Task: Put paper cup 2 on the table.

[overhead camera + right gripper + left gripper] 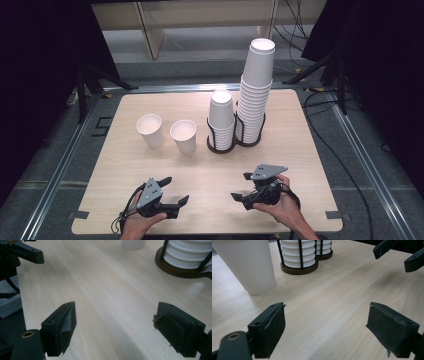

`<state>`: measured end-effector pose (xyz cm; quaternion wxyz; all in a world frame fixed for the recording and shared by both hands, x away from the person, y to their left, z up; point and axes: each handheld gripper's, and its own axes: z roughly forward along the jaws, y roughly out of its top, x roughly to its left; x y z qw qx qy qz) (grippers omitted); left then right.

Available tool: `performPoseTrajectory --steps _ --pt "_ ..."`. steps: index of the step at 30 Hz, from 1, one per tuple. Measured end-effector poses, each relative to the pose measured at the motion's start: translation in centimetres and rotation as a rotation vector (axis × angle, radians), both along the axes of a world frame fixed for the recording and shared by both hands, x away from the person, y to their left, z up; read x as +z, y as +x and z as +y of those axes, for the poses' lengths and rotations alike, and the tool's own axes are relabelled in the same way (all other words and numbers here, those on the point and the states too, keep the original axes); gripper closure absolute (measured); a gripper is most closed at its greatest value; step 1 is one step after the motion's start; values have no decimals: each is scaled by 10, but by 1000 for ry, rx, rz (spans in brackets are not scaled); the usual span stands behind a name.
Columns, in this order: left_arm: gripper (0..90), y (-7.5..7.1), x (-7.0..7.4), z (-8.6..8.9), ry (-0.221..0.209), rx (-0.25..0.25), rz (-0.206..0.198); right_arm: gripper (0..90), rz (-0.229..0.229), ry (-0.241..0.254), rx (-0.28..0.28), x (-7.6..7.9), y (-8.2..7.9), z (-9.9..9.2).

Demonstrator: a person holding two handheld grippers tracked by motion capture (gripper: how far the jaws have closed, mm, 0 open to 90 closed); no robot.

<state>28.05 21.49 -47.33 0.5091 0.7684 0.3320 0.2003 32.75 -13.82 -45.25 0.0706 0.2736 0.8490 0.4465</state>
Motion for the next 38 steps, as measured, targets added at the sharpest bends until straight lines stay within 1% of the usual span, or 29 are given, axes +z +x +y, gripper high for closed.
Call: performPoseTrajectory --steps 1,2,3,4,6,7,8,11,12,13,14,15,16,17,18,19,20,21,23,26,28,30,33,34,35,36,37,38 --pt "143 0 -1 0 -16 -11 -5 177 13 1 0 0 -2 -1" --pt "143 -2 0 1 -10 -4 -1 177 16 13 8 -2 -3 -2" --pt "143 -3 0 1 -16 -7 -5 176 32 10 11 -3 -5 -2" --pt "143 -5 0 2 -5 -11 -1 175 23 2 5 -3 -7 -4" --pt "143 -8 1 3 4 -15 2 169 22 0 7 -4 -10 -6" --pt "143 -8 1 2 -3 -24 -6 168 21 2 6 -5 -11 -7" --pt "143 -10 2 3 -1 -21 1 166 20 -1 8 -5 -12 -8" --pt "143 -12 1 2 -20 -31 7 159 28 -1 4 -7 -16 -10" --pt "143 -12 0 2 -8 -42 9 159 38 -4 4 -7 -18 -12" --pt "143 -14 1 2 5 -34 22 159 28 -11 7 -7 -18 -13" --pt "143 -14 1 1 12 -39 24 158 41 -6 5 -8 -19 -13" --pt "143 -14 1 1 13 -37 24 158 45 -2 17 -9 -20 -14" --pt "143 -14 1 1 7 -30 29 158 45 -13 3 -9 -21 -15" --pt "143 -14 1 0 0 -27 34 158 48 -15 3 -10 -22 -16" --pt "143 -13 -1 0 -5 -31 27 158 52 -17 -1 -10 -23 -16" --pt "143 -13 -1 1 11 -30 29 158 47 -24 -3 -11 -24 -17" --pt "143 -14 -1 1 21 -24 43 158 52 -32 -5 -11 -24 -17" --pt "143 -13 -2 -1 5 -29 41 158 54 -37 -7 -11 -25 -18" --pt "143 -14 -2 -1 6 -31 40 158 48 -43 -9 -11 -25 -18" --pt "143 -14 -1 -2 12 -32 36 158 48 -36 -10 -11 -25 -18" --pt "143 -13 -2 -2 14 -31 36 158 37 -45 -6 -12 -24 -18" --pt "143 -13 -2 -2 15 -32 37 158 54 -41 -12 -12 -25 -18" --pt "143 -13 -2 -2 10 -34 35 158 48 -42 -6 -12 -25 -17" --pt "143 -13 -1 -2 18 -28 38 158 47 -43 -8 -12 -25 -17" --pt "143 -13 -2 -2 7 -30 35 158 44 -45 -9 -12 -24 -18" --pt "143 -12 -1 -1 10 -31 34 158 40 -46 -13 -12 -24 -18" --pt "143 -13 -1 -1 11 -29 36 158 23 -53 -16 -12 -23 -19" --pt "143 -13 -1 -1 11 -29 36 158 30 -51 -28 -11 -24 -19"
